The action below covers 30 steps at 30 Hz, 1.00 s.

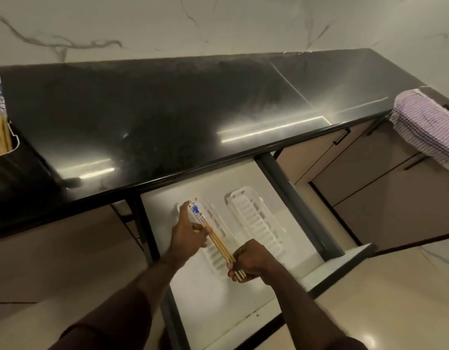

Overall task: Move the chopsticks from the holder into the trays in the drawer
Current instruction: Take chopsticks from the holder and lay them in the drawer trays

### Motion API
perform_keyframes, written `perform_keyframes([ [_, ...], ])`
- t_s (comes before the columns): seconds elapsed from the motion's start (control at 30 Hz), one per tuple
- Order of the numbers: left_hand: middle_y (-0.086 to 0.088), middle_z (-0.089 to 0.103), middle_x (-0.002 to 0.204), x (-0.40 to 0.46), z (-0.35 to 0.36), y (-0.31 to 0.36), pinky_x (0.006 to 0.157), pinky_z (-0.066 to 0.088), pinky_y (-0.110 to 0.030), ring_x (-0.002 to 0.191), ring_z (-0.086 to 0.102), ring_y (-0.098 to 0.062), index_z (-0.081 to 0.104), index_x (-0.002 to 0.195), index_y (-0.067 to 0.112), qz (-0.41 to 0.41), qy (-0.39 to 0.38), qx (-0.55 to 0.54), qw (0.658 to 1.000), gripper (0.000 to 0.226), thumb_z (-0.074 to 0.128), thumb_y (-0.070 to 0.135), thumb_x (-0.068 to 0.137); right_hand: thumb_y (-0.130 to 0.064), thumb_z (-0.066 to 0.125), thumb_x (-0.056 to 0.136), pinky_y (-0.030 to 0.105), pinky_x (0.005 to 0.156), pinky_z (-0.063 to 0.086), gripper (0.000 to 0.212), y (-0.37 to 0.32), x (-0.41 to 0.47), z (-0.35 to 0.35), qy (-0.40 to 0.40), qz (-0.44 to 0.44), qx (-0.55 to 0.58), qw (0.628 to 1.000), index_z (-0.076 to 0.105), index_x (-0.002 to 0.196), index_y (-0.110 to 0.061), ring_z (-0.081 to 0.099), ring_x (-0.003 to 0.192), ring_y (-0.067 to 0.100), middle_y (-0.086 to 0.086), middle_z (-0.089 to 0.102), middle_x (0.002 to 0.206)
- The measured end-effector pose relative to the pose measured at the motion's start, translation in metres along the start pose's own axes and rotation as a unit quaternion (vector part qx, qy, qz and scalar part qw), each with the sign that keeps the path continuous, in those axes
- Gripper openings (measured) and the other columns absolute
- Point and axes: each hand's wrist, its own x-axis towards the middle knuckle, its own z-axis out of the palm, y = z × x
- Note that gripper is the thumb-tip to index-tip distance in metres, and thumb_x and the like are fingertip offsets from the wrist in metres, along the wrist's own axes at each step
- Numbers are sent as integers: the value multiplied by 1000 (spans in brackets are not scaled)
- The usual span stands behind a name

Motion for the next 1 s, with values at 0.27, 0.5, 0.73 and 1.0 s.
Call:
perform_keyframes([
  [0.27, 1, 65, 109, 29, 4, -53, 97, 48, -44, 107, 57, -21, 26, 149, 25, 28, 10, 228, 973, 77, 71, 29, 86, -3, 71, 83, 37, 66, 63, 9, 3, 68, 21, 7, 38, -33, 999, 75, 82, 5, 72, 59, 24, 11, 73, 67],
  [0.5, 1, 52, 134, 39, 15, -60, 95, 36, -39, 122, 41, -22, 53, 132, 23, 107, 60, 502, 856, 48, 53, 50, 91, -7, 70, 83, 32, 67, 63, 11, 6, 97, 33, 17, 24, -66, 997, 76, 81, 1, 71, 60, 20, 12, 77, 78],
  [0.73, 4, 54, 131, 38, 18, -60, 92, 29, -40, 117, 40, -20, 60, 120, 25, 104, 30, 613, 782, 43, 41, 52, 94, -7, 58, 87, 36, 71, 63, 18, 13, 116, 48, 12, 20, -133, 991, 75, 87, 0, 67, 62, 20, 14, 76, 84],
  [1.0, -8, 24, 158, 34, 21, -54, 108, 3, -55, 147, 6, -31, 49, 137, 20, 93, -7, 679, 728, 50, 31, 46, 98, -25, 63, 87, 30, 89, 47, 31, 23, 131, 63, 34, 3, -286, 958, 60, 115, -11, 59, 111, 25, 10, 63, 118],
])
